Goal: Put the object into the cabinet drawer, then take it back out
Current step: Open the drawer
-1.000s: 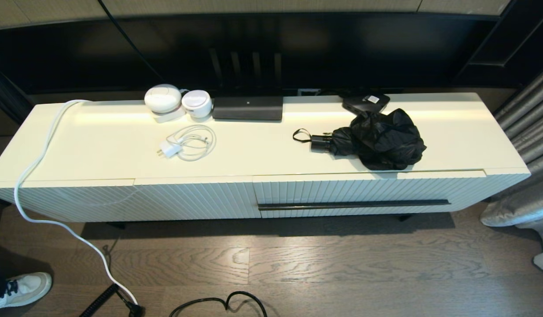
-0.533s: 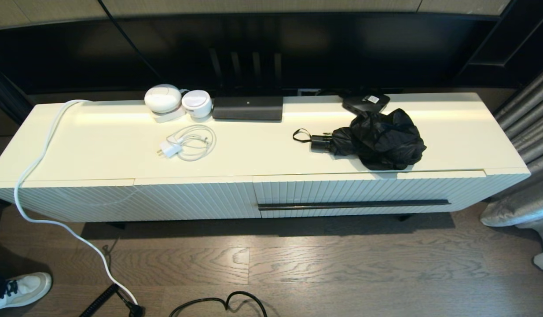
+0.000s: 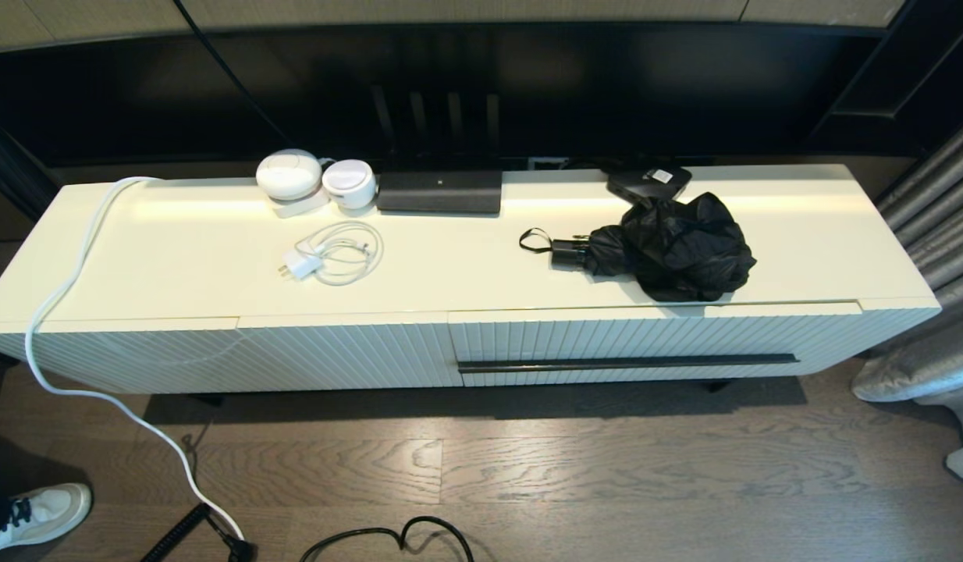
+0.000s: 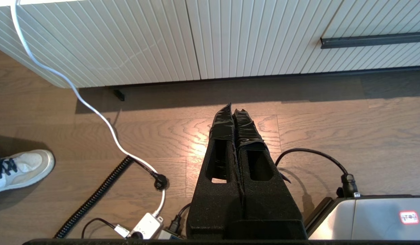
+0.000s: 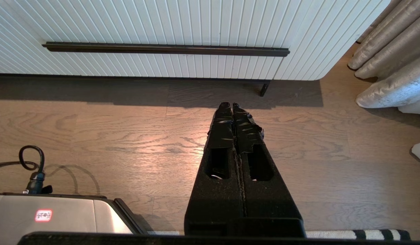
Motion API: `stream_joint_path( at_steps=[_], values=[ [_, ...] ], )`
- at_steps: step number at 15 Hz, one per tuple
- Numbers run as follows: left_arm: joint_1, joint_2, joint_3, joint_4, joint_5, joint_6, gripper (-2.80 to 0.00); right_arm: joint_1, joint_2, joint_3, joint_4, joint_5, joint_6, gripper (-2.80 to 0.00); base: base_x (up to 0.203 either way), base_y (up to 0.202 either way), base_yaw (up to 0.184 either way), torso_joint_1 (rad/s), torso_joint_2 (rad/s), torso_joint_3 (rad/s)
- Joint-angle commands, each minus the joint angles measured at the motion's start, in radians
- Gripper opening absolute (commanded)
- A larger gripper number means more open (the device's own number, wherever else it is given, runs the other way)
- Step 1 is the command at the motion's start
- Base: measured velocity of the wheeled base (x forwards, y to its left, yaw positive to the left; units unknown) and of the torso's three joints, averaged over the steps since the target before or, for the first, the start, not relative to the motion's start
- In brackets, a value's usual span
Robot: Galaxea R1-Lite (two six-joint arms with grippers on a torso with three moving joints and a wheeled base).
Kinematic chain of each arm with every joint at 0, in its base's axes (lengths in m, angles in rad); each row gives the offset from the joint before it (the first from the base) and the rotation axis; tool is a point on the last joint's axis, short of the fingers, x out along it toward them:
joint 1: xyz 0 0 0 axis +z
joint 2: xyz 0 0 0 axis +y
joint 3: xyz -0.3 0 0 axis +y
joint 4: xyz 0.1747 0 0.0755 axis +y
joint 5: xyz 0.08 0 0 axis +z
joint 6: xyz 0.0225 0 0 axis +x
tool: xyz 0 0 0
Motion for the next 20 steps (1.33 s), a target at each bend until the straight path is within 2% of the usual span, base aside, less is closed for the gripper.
stream_joint_path(
  at_steps=[1, 20],
  values=[
    [0.0, -0.002, 0.0, 0.0, 0.0, 0.001, -2.8, 0.0, 0.0, 0.0, 0.001, 0.0, 0.0, -2.8, 0.0, 0.0, 0.0, 0.0, 0.0, 0.0],
    [0.0, -0.002, 0.0, 0.0, 0.0, 0.001, -2.8, 0.0, 0.0, 0.0, 0.001, 0.0, 0.0, -2.8, 0.0, 0.0, 0.0, 0.0, 0.0, 0.0]
  ],
)
